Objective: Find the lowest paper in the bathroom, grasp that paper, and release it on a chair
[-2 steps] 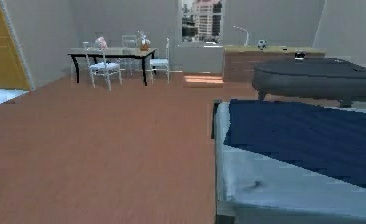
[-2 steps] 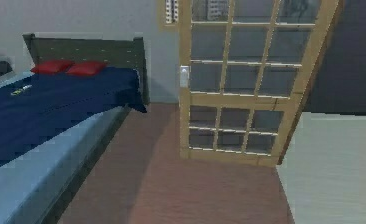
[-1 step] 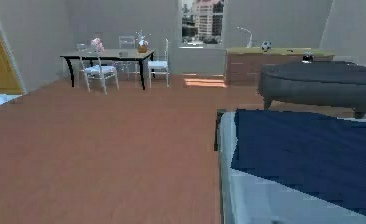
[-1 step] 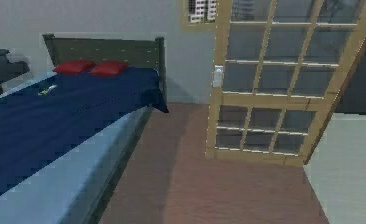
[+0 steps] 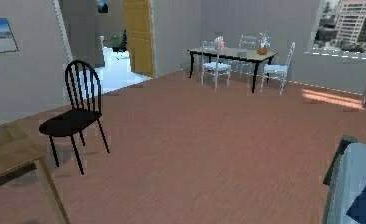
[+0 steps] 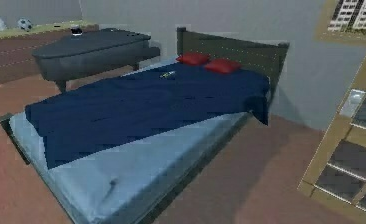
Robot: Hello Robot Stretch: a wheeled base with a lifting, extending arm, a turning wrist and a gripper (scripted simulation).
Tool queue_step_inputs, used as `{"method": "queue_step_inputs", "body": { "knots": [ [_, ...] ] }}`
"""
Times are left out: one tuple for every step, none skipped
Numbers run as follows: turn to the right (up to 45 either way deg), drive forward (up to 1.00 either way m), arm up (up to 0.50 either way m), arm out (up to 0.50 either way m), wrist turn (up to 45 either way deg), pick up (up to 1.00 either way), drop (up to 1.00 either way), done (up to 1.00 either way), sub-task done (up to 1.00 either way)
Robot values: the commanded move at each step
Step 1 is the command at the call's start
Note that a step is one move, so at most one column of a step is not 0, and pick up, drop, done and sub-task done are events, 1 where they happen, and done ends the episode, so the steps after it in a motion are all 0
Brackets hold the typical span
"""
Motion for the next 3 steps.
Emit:
{"method": "queue_step_inputs", "body": {
  "knots": [
    [-3.0,0.00,0.00,0.00,0.0,0.00,0.00,0.00,0.00],
    [0.0,0.20,0.00,0.00,0.0,0.00,0.00,0.00,0.00],
    [0.0,0.25,0.00,0.00,0.0,0.00,0.00,0.00,0.00]
  ]
}}
